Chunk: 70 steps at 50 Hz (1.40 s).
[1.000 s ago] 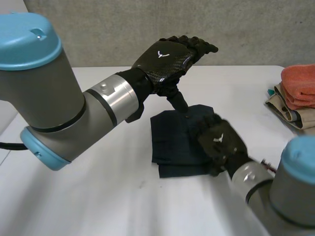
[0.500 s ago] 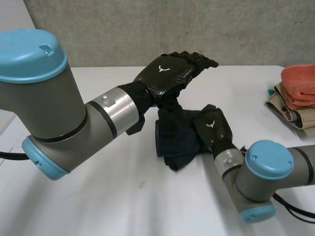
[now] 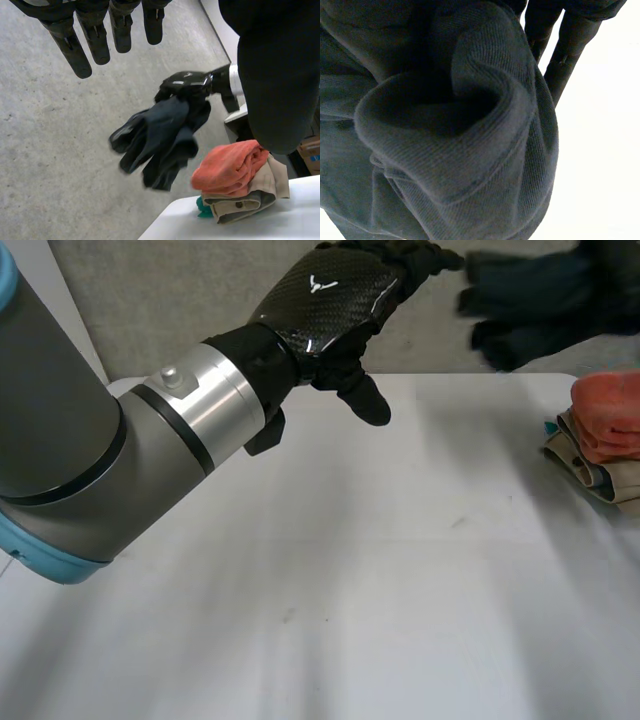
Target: Fold the laundry.
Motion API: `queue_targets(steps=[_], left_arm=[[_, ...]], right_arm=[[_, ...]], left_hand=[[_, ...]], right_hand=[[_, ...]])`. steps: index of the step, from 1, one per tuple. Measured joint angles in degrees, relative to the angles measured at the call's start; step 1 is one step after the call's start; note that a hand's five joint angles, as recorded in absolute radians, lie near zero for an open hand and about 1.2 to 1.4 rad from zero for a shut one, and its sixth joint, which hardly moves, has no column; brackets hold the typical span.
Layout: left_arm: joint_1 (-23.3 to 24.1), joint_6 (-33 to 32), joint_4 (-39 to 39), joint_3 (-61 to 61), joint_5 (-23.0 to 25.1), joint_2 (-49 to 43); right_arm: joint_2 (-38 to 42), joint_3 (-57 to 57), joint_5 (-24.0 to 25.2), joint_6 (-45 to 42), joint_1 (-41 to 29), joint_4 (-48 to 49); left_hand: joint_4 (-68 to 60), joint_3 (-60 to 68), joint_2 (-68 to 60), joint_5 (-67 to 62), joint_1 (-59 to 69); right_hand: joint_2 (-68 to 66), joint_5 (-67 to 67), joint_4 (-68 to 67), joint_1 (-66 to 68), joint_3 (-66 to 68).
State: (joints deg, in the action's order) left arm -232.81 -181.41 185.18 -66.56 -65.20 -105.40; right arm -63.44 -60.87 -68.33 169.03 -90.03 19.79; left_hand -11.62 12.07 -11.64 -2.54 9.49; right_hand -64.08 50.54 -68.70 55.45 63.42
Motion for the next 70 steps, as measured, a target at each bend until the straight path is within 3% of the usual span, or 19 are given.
queue_targets(steps=[11, 20, 25, 26, 28, 32, 35, 42, 48, 51, 55, 60, 62, 66, 70], left_arm=[[0.62, 0.0, 0.02, -1.49, -0.02, -0.97], [1.03, -0.05, 0.0, -2.25, -0.02, -3.35], [1.2, -0.07, 0.0, -2.29, -0.02, -4.01], [1.22, -0.07, 0.01, -2.29, -0.02, -4.07], [1.24, -0.08, 0.0, -2.29, -0.02, -4.15], [1.32, -0.08, 0.01, -2.21, -0.06, -4.09], [1.44, -0.09, 0.01, -2.13, -0.07, -3.97], [2.34, -0.09, -0.01, -2.05, -0.1, -3.38], [3.56, -0.06, -0.09, -2.24, -0.1, -3.07], [4.06, 0.0, -0.13, -2.32, -0.1, -2.9], [4.64, 0.64, -0.06, -2.25, -0.07, -2.47], [4.87, 3.85, 1.09, -0.74, -0.06, -0.9], [4.73, 5.73, 2.01, 0.26, -0.19, 0.11], [3.86, 10.12, 4.05, 2.62, -1.54, 2.72], [2.34, 13.31, 5.15, 4.8, -4.76, 5.47]], right_arm=[[9.05, 10.71, 15.32, 0.35, 19.44, -5.83], [22.13, 12.77, 25.95, -1.36, 26.76, -5.45], [26.91, 14.23, 27.48, -4.7, 27.42, -5.44], [27.45, 14.55, 27.23, -5.58, 27.42, -5.51], [27.92, 14.91, 26.25, -6.95, 27.35, -5.66], [26.85, 14.97, 22.55, -8.21, 27.12, -5.97], [24.61, 14.31, 19.01, -7.89, 27.02, -6.49], [13.03, 9.86, 10.73, -3.77, 28.09, -12.96], [5.34, 8.25, 8.27, -2.54, 32.36, -23.57], [3.18, 9.2, 5.29, -4.58, 35.65, -28.94], [1.96, 12.89, -2.7, -11.41, 39.11, -32.63], [1.56, 19.26, -15.49, -18.04, 38.58, -27.46], [0.79, 20.54, -18.26, -18.38, 36.55, -23.56], [-3.44, 19.77, -19.25, -16.05, 30.89, -15.25], [-10.14, 13.81, -13.84, -11.97, 24.11, -7.98]], left_hand=[[0.0, 0.0, 0.0, 0.0, 0.0], [0.0, 0.0, 0.0, 0.0, 0.0], [0.0, 0.0, 0.0, 0.0, 0.0], [0.0, 0.0, 0.0, 0.0, 0.0], [0.0, 0.0, 0.0, 0.0, 0.0], [0.0, 0.0, 0.0, 0.0, 0.0], [0.0, 0.0, 0.0, 0.0, 0.0], [0.0, 0.0, 0.0, 0.0, 0.0], [0.0, 0.0, 0.0, 0.0, 0.0], [0.0, 0.0, 0.0, 0.0, 0.0], [0.0, 0.0, 0.0, 0.0, 0.0], [0.0, 0.0, 0.0, 0.0, 0.0], [0.0, 0.0, 0.0, 0.0, 0.0], [0.0, 0.0, 0.0, 0.0, 0.0], [0.0, 0.0, 0.0, 0.0, 0.0]], right_hand=[[0.0, 0.0, -0.01, 0.0, 0.0], [-0.13, 2.06, -0.03, 0.0, 0.0], [-1.21, 4.87, -0.04, 0.0, 0.65], [-1.21, 5.1, -0.03, 0.0, 0.65], [12.57, -7.35, 14.33, -7.68, -12.31], [46.49, -35.2, 44.34, -37.68, -45.11], [51.61, -42.85, 52.13, -42.7, -50.95], [51.75, -48.01, 56.62, -42.7, -51.11], [51.75, -48.01, 56.62, -42.7, -51.11], [51.75, -48.03, 56.62, -42.7, -51.11], [51.75, -48.01, 56.62, -42.7, -51.11], [51.75, -48.02, 56.62, -42.7, -51.11], [51.75, -48.03, 56.62, -42.7, -51.11], [51.75, -48.02, 56.62, -42.7, -51.11], [51.75, -48.02, 56.62, -42.7, -51.11]])
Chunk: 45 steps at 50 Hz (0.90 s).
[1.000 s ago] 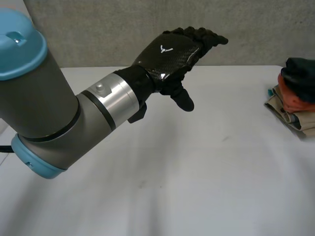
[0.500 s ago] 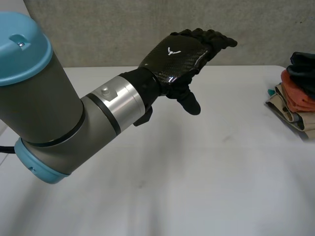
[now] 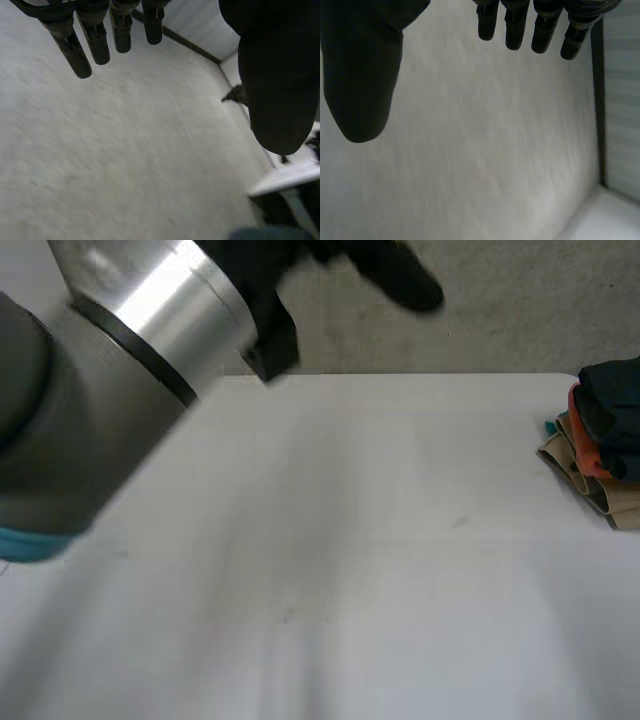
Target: Fold the laundry.
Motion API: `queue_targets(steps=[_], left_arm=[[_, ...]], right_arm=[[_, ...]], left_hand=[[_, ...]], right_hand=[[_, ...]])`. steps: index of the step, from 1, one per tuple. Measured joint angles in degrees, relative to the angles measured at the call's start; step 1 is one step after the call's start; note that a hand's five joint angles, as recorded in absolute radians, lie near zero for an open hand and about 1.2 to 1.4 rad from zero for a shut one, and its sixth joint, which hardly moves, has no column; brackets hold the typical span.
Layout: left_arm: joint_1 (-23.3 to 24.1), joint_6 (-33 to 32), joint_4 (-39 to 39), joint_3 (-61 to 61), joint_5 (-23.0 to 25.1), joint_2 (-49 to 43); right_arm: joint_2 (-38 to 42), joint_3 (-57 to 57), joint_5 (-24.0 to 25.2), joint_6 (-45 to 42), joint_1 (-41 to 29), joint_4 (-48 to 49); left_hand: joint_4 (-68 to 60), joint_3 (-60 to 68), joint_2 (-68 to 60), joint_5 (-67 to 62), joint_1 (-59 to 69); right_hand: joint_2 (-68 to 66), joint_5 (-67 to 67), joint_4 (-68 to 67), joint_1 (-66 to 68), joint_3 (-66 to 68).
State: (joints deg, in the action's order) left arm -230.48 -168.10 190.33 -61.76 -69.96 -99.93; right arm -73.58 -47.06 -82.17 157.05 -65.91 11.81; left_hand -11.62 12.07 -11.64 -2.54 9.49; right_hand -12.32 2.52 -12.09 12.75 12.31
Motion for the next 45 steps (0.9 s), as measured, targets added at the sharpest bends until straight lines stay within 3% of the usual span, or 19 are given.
queue_targets(steps=[2, 3, 6, 8, 9, 13, 21, 30, 36, 45], left_arm=[[-0.53, 0.53, 0.05, 0.49, -1.24, 0.88], [-1.45, 0.99, -0.18, 0.95, -3.12, 2.23], [-3.66, 0.88, -1.64, 0.96, -5.87, 4.18], [-5.49, 0.35, -3.09, 0.58, -7.24, 5.16], [-8.26, -0.74, -5.29, -0.14, -8.79, 6.22], [-15.96, -5.3, -11.35, -3.07, -11.56, 8.08], [-29.02, -22.18, -18.79, -15.78, -14.71, 8.79], [-39.24, -41.48, -13.63, -32.48, -16.91, 5.86], [-44.35, -46.2, -7.48, -37.6, -16.97, 3.36], [-49.56, -46.69, -1.49, -34.46, -16.88, -6.76]], right_arm=[[-1.98, -2.55, 2.57, 1.12, -2.15, 1.63], [-4.74, -6.75, 6.9, 2.5, -5.59, 3.52], [-8.05, -13.61, 13.38, 3.9, -11.33, 4.93], [-9.0, -16.36, 15.52, 4.21, -13.79, 4.95], [-10.24, -21.27, 18.6, 4.53, -18.31, 4.34], [-10.94, -29.31, 21.06, 4.59, -25.81, 1.56], [-9.2, -39.65, 17.72, 3.99, -34.05, -4.01], [-5.47, -42.23, 13.38, 3.44, -35.47, -5.03], [-4.85, -41.97, 13.29, 3.58, -35.03, -4.62], [-4.65, -41.79, 13.55, 3.65, -34.92, -4.4]], left_hand=[[0.0, 0.0, 0.0, 0.0, 0.0], [0.0, 0.0, 0.0, 0.0, 0.0], [0.0, 0.0, 0.0, 0.0, 0.0], [0.0, 0.0, 0.0, 0.0, 0.0], [0.0, 0.0, 0.0, 0.0, 0.0], [0.0, 0.0, 0.0, 0.0, 0.0], [0.0, 0.0, 0.0, 0.0, 0.0], [0.0, 0.0, 0.0, 0.0, 0.0], [0.0, 0.0, 0.0, 0.0, 0.0], [0.0, 0.0, 0.0, 0.0, 0.0]], right_hand=[[0.0, -0.12, 0.0, 0.0, 0.0], [0.0, 0.0, 0.0, 0.0, 0.0], [0.0, 0.0, 0.0, 0.0, 0.0], [0.01, 0.0, 0.0, 0.0, 0.0], [0.01, 0.0, 0.0, 0.0, 0.0], [0.01, 0.0, 0.0, 0.0, 0.0], [0.01, 0.0, 0.0, 0.0, 0.0], [0.01, 0.0, 0.0, 0.0, 0.0], [0.01, -0.01, 0.0, 0.0, 0.0], [0.01, 0.0, 0.0, 0.0, 0.0]])
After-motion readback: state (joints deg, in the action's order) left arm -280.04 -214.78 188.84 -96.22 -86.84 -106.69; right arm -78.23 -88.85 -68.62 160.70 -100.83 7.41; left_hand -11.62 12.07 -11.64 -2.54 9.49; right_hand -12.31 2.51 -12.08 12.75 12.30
